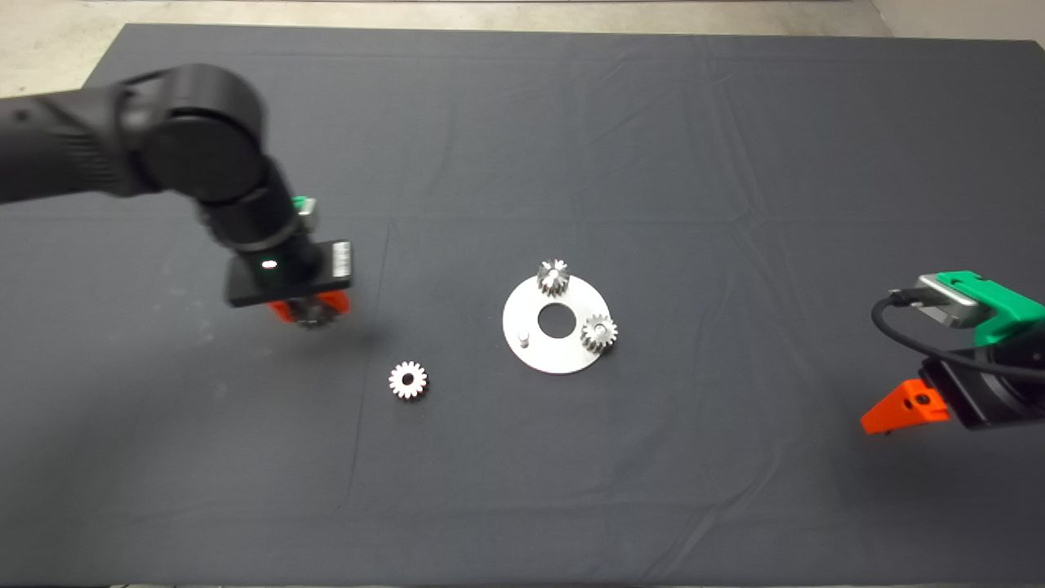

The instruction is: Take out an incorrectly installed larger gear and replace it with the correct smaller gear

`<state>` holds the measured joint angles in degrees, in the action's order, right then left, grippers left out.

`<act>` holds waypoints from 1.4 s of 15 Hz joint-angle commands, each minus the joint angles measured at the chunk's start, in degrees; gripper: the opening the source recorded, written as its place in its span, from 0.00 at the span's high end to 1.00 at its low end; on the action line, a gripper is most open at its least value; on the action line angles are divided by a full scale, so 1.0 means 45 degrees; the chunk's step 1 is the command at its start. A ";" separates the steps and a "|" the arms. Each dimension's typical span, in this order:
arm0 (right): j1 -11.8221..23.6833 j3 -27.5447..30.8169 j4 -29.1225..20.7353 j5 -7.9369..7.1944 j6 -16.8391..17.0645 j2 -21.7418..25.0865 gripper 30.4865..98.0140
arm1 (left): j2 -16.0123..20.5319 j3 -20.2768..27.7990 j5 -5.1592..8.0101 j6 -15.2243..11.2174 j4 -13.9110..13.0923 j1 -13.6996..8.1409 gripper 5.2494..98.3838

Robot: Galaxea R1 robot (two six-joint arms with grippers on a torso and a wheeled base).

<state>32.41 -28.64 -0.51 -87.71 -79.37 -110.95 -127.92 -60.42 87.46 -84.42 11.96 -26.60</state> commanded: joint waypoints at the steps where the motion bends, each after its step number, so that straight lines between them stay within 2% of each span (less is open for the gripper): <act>1: 0.0252 0.0136 -0.0453 -0.1212 -0.0154 -0.0018 0.00 | 0.1678 0.0527 0.1151 0.1222 0.0448 -0.0399 0.70; 4: 0.0278 0.0136 -0.0473 -0.1212 -0.0167 -0.0064 0.00 | 0.1573 0.1034 0.1008 0.0835 0.0507 -0.0379 0.70; 6: 0.0512 0.0156 -0.0641 -0.1212 -0.0174 -0.0064 0.00 | 0.1522 0.1548 0.0898 -0.0060 0.0760 -0.0379 0.70; 7: 0.0532 0.0156 -0.0688 -0.1221 -0.0174 -0.0064 0.00 | 0.1482 0.1691 0.0868 -0.0242 0.0800 -0.0379 0.70; 11: 0.0551 0.0136 -0.0688 -0.1192 -0.0172 -0.0241 0.00 | 0.0405 0.1887 0.0800 -0.0928 0.0800 -0.0379 0.69; 12: 0.0551 0.0136 -0.0688 -0.1192 -0.0174 -0.0278 0.00 | 0.0016 0.1871 0.0746 -0.1039 0.0800 -0.0379 0.69; 14: 0.0551 0.0133 -0.0688 -0.1212 -0.0174 -0.0262 0.00 | -0.0850 0.1646 0.0309 -0.1203 0.0800 -0.0379 0.69; 16: 0.0638 0.0117 -0.0707 -0.1231 -0.0174 -0.0249 0.00 | -0.1475 0.1457 0.0273 -0.1541 0.0800 -0.0379 0.69; 21: 0.0727 0.0136 -0.0707 -0.1212 -0.0168 -0.0259 0.00 | -0.1642 0.1399 0.0312 -0.1571 0.0839 -0.0379 0.69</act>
<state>34.17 -28.28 -1.38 -87.71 -79.80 -111.91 -135.54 -54.04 86.69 -91.11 15.26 -26.73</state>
